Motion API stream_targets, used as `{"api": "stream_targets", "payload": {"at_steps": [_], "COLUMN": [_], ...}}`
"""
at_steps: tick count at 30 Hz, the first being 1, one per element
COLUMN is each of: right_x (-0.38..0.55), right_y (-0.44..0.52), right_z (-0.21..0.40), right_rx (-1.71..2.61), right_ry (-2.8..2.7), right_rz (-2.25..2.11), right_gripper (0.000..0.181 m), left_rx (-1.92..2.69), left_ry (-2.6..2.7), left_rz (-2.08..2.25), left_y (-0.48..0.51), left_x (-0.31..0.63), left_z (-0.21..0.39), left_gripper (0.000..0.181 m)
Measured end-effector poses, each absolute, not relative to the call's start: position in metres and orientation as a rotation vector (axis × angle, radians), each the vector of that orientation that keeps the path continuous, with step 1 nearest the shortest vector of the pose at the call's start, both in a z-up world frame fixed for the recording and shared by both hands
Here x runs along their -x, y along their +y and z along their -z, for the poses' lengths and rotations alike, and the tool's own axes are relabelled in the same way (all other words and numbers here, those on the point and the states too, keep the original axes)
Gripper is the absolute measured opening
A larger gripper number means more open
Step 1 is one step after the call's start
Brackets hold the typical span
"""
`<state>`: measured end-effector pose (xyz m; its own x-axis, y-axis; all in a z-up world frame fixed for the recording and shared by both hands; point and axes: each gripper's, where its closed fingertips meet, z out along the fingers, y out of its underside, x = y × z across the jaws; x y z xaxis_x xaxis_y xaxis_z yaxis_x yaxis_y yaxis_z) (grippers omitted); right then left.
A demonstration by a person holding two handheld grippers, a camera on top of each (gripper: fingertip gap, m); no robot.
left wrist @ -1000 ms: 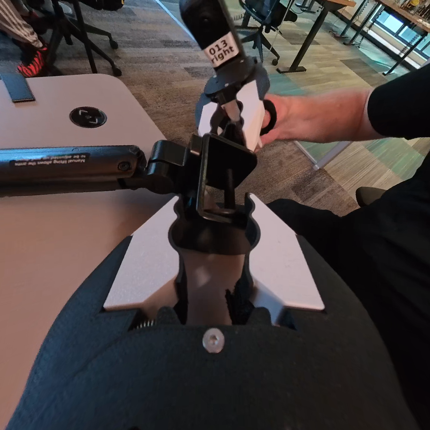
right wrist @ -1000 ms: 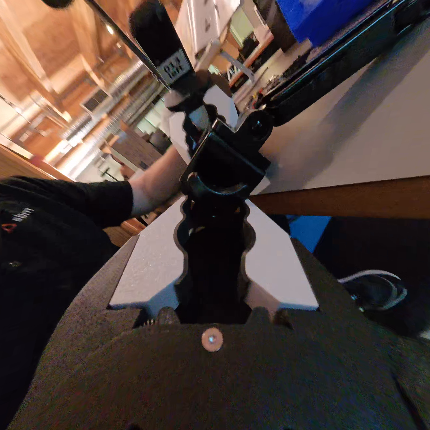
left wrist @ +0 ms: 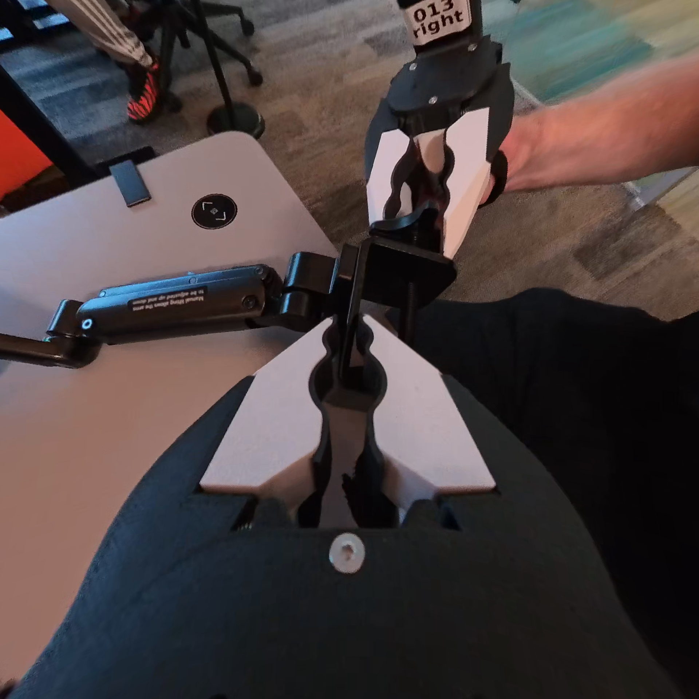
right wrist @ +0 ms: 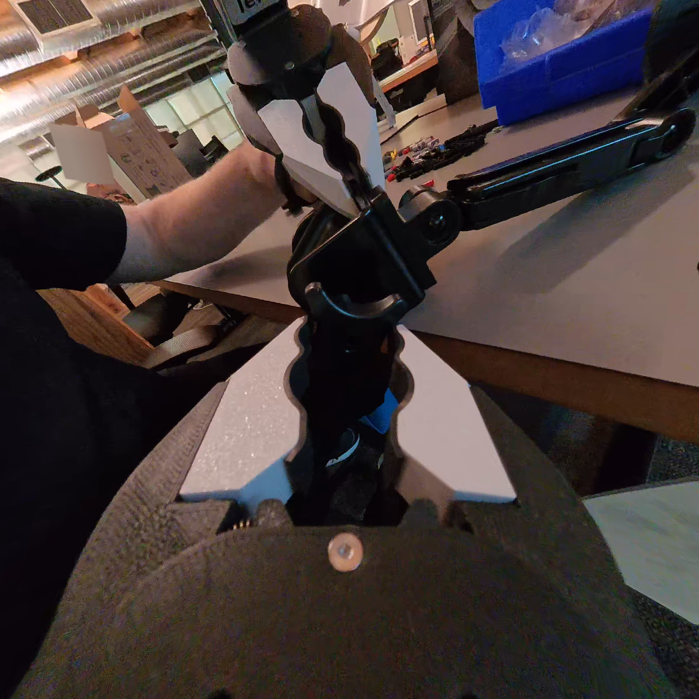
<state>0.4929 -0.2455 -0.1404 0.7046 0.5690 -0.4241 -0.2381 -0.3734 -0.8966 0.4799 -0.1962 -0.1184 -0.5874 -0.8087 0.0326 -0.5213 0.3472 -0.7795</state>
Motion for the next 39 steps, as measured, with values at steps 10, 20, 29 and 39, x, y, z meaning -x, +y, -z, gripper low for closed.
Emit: {"api": "stream_targets", "payload": {"at_steps": [10,20,29,39], "right_x": [-0.505,-0.505,-0.498,-0.5], "right_y": [-0.236,-0.246,-0.251,-0.246], "right_z": [0.142,0.136,0.137,0.15], "right_rx": [1.769,1.753,1.753,1.803], "right_ry": [-0.643,-0.541,-0.011,-0.572], "right_rz": [-0.094,-0.272,-1.281,-0.38], "right_gripper": [0.034,0.054,0.046,0.035], "left_rx": [1.327,1.288,1.285,1.267], "left_ry": [2.228,2.23,2.223,2.225], "left_rz": [1.259,1.294,1.311,1.358], "left_y": [-0.187,-0.189,-0.189,-0.19], "left_x": [-0.482,-0.483,-0.484,-0.483], "left_z": [0.123,0.124,0.124,0.124], "left_gripper": [0.006,0.006,0.006,0.006]}}
